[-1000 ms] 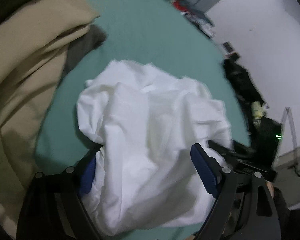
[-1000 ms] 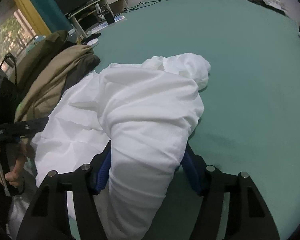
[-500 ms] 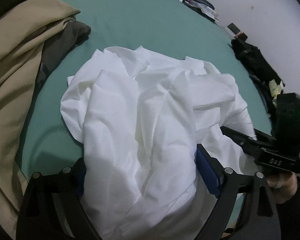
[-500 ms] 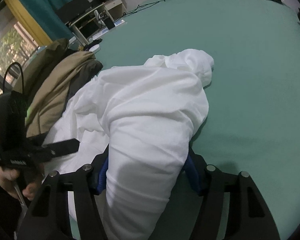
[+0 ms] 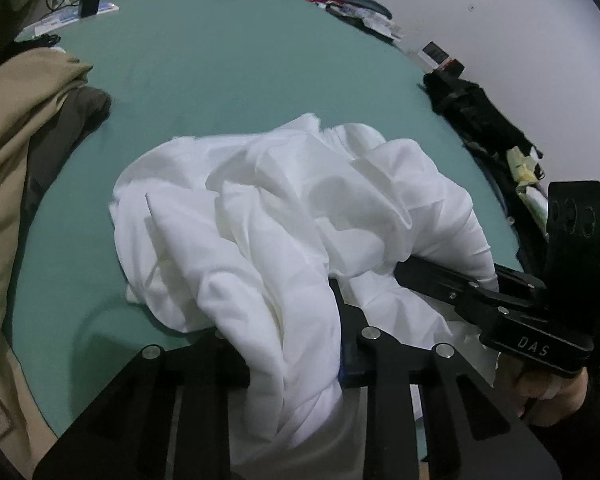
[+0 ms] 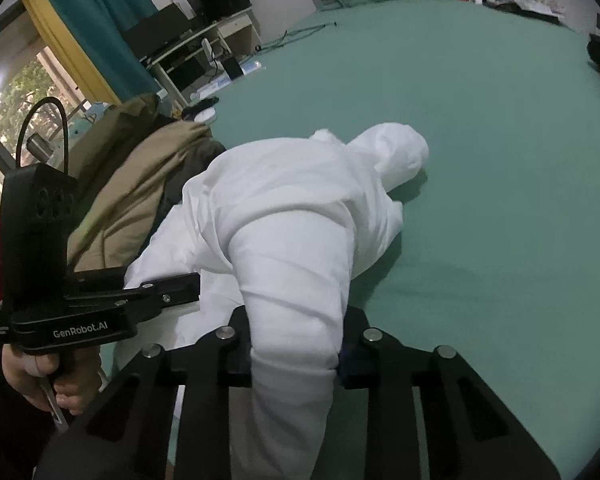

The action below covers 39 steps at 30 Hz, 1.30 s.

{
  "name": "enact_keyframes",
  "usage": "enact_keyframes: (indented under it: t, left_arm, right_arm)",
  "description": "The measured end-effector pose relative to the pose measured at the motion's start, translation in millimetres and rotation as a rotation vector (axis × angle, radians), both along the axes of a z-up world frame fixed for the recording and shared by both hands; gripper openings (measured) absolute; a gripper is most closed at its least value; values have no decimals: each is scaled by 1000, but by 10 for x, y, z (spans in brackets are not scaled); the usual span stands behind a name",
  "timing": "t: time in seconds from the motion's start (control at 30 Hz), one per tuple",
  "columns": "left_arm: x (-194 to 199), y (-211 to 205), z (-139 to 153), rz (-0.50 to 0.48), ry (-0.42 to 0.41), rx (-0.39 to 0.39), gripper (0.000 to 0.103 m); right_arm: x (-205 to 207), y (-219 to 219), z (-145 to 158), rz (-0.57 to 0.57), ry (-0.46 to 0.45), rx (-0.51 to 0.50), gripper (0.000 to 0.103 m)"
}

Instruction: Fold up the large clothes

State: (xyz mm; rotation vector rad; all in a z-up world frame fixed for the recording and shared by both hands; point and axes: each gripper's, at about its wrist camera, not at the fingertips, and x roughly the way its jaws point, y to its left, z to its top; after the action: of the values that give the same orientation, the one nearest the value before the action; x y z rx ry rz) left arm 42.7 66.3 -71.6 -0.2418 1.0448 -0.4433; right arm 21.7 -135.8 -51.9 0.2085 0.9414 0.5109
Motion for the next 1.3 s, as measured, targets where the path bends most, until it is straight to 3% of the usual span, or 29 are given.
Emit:
enact_keyframes:
  t: [0.47,0.83,0.97,1.17,1.3]
  left_arm:
    - [-197,-70,770,-3,-173,8,26]
    - [-55,542,1219,53,-266,84,26]
    - [71,759,1011,70,-204,139,26]
    - [211,982,316,115,-35,214,20]
    - [247,1061,15,140,33,220,20]
  right_arm:
    - [-202,-140,710,-24,-138,49,18]
    - [72,355,971,25,-203,148,18]
    - [175,563,769,41,-155,171,18]
    - [327,581,15,-27,39,140,21]
    - [414,390,-272,-62,118,156,37]
